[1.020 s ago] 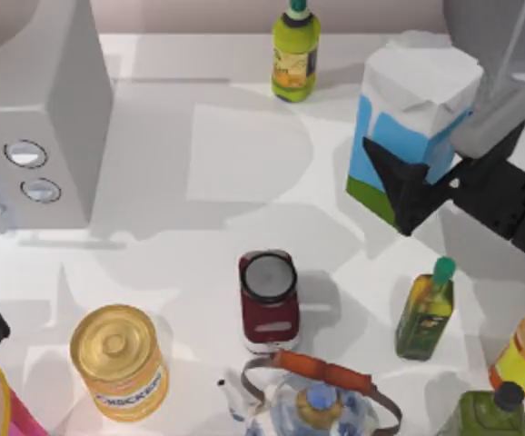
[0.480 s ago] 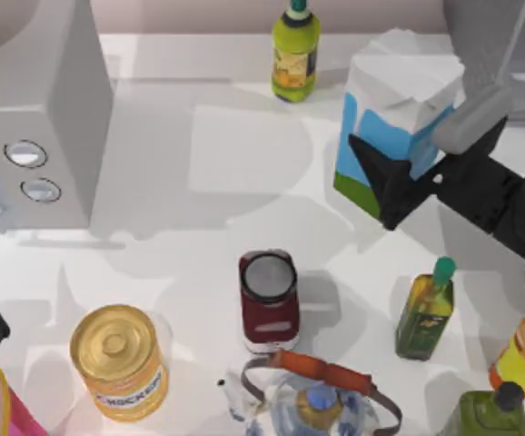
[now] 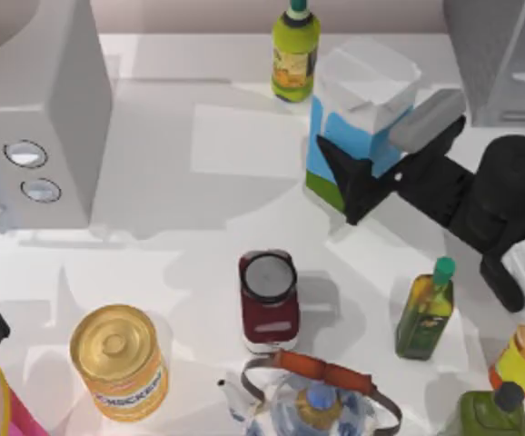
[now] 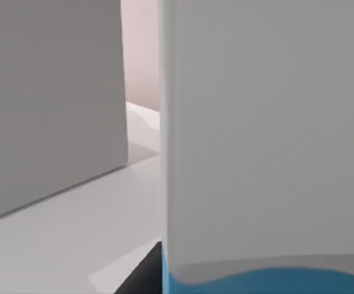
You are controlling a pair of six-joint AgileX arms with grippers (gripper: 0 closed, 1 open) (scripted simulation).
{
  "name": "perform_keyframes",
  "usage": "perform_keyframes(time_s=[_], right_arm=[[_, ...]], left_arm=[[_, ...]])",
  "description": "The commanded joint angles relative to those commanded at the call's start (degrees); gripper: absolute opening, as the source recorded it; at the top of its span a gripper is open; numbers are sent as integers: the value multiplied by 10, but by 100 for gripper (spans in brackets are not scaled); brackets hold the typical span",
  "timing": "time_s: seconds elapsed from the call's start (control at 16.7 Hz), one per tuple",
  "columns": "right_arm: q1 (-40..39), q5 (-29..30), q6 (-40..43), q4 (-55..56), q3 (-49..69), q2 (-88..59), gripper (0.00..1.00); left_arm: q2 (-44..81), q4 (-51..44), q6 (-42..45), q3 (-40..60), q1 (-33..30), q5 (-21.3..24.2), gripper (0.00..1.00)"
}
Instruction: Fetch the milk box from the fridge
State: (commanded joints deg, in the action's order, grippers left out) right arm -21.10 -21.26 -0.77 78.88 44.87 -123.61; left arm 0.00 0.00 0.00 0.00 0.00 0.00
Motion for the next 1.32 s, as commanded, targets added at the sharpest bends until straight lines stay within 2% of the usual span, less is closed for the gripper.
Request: perform_keyframes(time_s=[0.18,0.96,1.32], right_arm=[[0,0,0,0,0,0,0],[0,0,0,0,0,0,98],[0,0,0,0,0,0,100]], left_arm=[[0,0,0,0,0,0,100],[0,0,0,0,0,0,100],[0,0,0,0,0,0,100]])
